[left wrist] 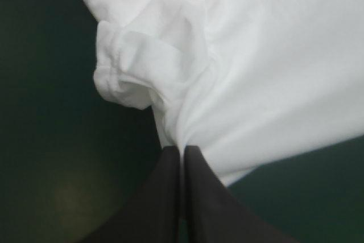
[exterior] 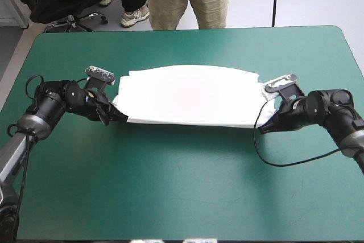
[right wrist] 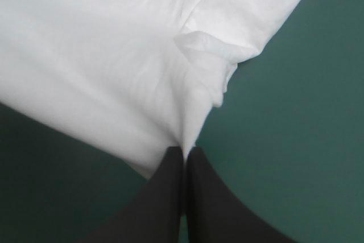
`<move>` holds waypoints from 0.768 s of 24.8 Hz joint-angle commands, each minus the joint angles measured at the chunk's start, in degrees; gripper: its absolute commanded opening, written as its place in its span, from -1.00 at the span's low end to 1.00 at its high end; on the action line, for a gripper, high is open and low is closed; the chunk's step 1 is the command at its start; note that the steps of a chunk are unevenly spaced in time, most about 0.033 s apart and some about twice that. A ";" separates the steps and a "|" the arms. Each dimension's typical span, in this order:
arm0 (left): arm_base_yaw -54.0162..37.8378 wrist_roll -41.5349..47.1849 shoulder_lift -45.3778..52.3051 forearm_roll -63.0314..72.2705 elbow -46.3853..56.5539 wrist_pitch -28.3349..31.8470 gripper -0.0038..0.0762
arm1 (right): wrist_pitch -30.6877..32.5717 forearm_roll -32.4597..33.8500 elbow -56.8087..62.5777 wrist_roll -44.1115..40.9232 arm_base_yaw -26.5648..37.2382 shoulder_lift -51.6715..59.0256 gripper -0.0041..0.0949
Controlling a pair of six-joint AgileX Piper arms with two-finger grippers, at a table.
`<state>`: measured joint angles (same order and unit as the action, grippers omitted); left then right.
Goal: Fold the cloth
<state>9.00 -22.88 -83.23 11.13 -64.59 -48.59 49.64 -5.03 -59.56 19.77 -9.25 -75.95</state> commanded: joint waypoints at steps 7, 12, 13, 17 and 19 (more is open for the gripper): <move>0.13 1.97 10.76 1.51 16.74 -0.93 -0.95 | 1.67 -5.75 13.02 -0.15 0.40 5.44 -0.95; 0.13 1.97 11.14 2.68 20.15 0.53 -0.95 | -0.26 -7.60 15.73 0.11 0.40 5.44 -0.92; 0.13 1.97 11.14 2.68 20.15 0.71 -0.95 | -0.26 -7.61 15.73 0.11 0.40 5.44 -0.87; 0.13 1.19 11.25 3.73 20.15 0.79 -0.93 | 0.00 -8.06 15.51 0.94 0.40 6.23 -0.46; 0.13 -0.28 11.39 4.67 20.15 0.01 -0.80 | 0.14 -8.72 14.98 0.75 0.40 7.80 -0.14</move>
<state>9.00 -21.98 -73.71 13.85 -43.16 -48.71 50.22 -12.37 -42.71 20.02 -9.25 -71.27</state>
